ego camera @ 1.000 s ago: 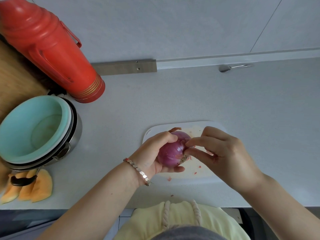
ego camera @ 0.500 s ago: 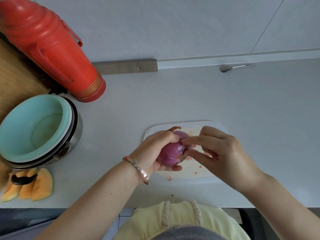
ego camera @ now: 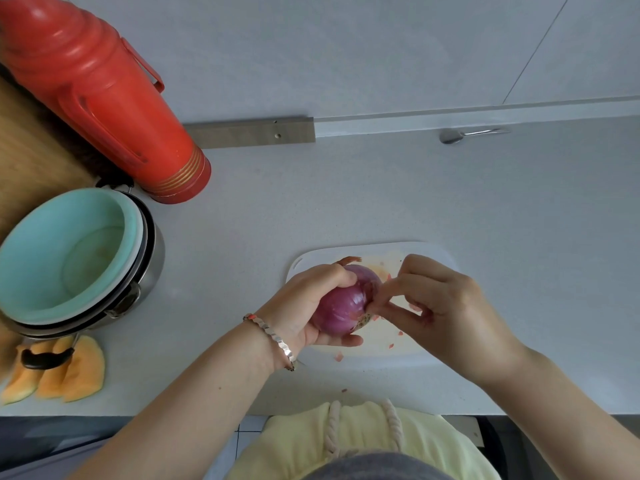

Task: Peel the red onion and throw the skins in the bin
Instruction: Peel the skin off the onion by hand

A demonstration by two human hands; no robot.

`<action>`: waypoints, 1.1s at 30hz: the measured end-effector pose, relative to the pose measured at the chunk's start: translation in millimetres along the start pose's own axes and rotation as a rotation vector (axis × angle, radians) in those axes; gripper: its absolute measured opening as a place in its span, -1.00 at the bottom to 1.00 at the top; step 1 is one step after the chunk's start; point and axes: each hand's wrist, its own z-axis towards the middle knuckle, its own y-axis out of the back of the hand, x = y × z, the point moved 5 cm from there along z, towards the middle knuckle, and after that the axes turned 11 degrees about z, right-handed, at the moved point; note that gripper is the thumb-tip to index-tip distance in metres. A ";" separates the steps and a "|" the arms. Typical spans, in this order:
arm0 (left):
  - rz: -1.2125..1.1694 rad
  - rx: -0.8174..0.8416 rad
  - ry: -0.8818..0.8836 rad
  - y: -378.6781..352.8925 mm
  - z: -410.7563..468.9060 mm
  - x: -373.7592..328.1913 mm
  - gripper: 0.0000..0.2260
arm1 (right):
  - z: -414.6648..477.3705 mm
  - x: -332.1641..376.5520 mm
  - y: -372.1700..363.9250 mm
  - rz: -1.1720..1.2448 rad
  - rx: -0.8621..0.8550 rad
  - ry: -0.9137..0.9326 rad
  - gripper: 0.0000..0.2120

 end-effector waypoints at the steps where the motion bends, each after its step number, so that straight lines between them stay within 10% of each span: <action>1: 0.007 0.013 -0.004 -0.7 -0.6 -0.7 -0.74 | 0.5 -0.4 1.3 0.022 -0.002 -0.003 -0.92; 33: 0.228 0.066 0.077 -1.1 -5.4 -14.6 -0.83 | 9.9 2.7 7.6 0.077 0.064 0.064 -0.79</action>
